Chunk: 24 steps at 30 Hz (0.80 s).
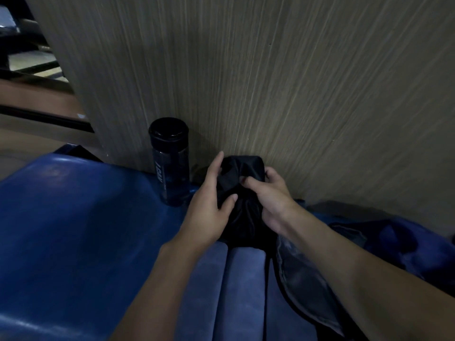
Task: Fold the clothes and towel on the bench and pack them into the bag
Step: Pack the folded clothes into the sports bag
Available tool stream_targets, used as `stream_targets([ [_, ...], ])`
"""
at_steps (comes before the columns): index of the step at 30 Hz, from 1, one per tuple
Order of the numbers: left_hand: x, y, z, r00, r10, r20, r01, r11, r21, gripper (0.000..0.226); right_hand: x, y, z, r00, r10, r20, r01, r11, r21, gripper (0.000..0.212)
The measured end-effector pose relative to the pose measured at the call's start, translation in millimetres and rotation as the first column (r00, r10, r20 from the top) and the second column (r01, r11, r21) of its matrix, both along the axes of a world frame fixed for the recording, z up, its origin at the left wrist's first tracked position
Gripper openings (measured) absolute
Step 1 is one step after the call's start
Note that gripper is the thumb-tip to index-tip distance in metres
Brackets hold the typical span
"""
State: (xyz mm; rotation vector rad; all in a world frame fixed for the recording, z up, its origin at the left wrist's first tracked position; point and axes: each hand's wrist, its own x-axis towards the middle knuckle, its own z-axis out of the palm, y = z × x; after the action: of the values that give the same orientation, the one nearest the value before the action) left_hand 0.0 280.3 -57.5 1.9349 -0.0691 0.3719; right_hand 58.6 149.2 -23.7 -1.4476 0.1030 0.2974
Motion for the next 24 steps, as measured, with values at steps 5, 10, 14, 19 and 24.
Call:
stream_targets([
  [5,-6,-15,36,0.996,-0.038,0.082,0.048,0.991,-0.122,0.079,-18,-15,35,0.984,-0.113,0.135,0.108,0.993,0.046,0.028],
  [10,-26,-28,68,0.999,-0.015,0.044,0.019,0.996,-0.083,0.110,-48,-47,79,0.954,-0.215,0.211,0.185,0.971,0.150,0.028],
  [14,-50,-49,94,0.980,-0.176,-0.090,0.155,0.968,-0.199,0.122,-85,-80,103,0.938,-0.286,0.196,0.243,0.945,0.220,0.032],
  [19,-78,-89,127,0.920,-0.372,-0.121,0.347,0.919,-0.185,0.075,-131,-121,113,0.905,-0.410,0.114,0.357,0.878,0.319,0.034],
  [24,-100,-131,137,0.923,-0.382,-0.040,0.382,0.924,0.003,0.036,-178,-173,110,0.893,-0.443,0.079,0.387,0.845,0.370,0.037],
])
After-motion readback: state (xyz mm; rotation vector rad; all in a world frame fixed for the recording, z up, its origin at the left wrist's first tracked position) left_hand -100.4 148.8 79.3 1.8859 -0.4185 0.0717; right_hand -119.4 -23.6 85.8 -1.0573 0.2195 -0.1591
